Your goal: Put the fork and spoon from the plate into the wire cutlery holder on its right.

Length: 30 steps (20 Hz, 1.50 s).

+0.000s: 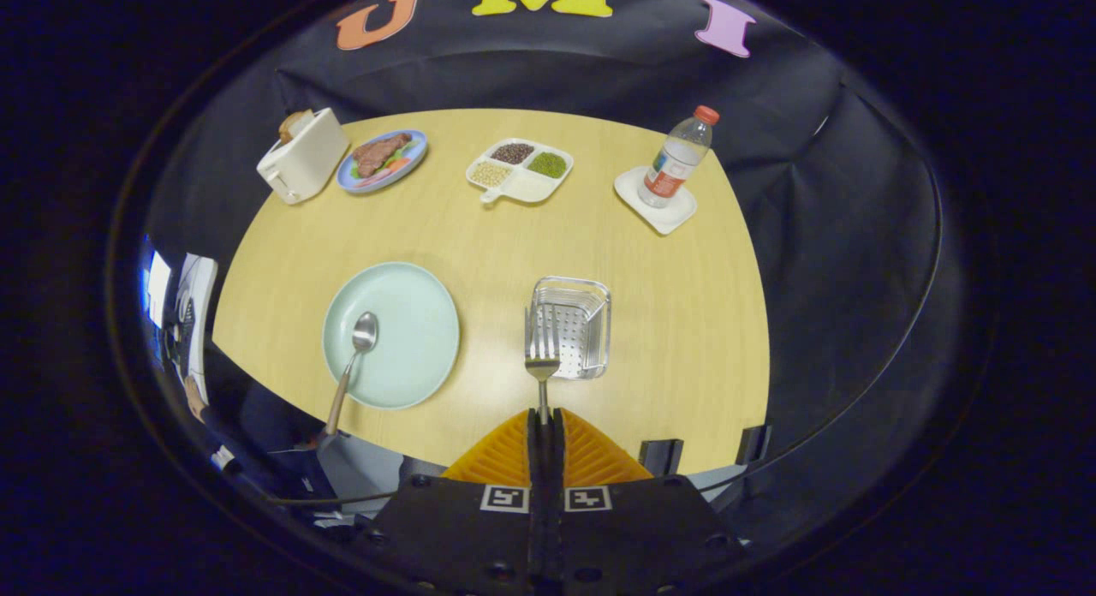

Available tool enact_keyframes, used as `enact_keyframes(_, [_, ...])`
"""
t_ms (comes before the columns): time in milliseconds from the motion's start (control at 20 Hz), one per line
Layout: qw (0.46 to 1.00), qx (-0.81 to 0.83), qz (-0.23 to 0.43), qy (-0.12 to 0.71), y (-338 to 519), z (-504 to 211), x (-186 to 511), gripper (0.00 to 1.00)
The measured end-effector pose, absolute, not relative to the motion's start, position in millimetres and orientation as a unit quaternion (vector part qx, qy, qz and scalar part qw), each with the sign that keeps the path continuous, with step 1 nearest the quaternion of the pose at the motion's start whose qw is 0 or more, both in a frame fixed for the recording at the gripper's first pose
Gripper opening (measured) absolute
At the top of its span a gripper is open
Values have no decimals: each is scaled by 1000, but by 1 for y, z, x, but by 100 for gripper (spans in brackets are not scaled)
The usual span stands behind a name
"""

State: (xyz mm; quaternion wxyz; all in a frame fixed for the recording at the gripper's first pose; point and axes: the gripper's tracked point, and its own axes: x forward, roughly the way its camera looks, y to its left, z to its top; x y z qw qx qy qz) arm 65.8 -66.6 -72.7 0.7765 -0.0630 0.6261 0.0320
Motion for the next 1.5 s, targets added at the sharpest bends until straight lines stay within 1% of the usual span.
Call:
enact_keyframes(200, [751,-56,30,657,-81,-82,79,1])
enact_keyframes(500, [705,-55,25,707,-89,-94,79,0])
enact_keyframes(950, [698,-70,15,712,-92,-93,94,2])
enact_keyframes(1000, [697,-71,15,714,-93,-91,94,7])
enact_keyframes(1150, [699,-70,13,712,-93,-91,96,7])
enact_keyframes(1200, [701,-68,12,710,-92,-89,98,10])
enact_keyframes(1250, [703,-67,12,708,-92,-88,100,10])
enact_keyframes(1300, [707,-64,9,705,-92,-88,102,8])
enact_keyframes(1400, [714,-59,6,698,-92,-80,107,11])
enact_keyframes(1450, [718,-58,5,693,-93,-78,109,15])
enact_keyframes(1500, [724,-53,4,688,-93,-75,112,24])
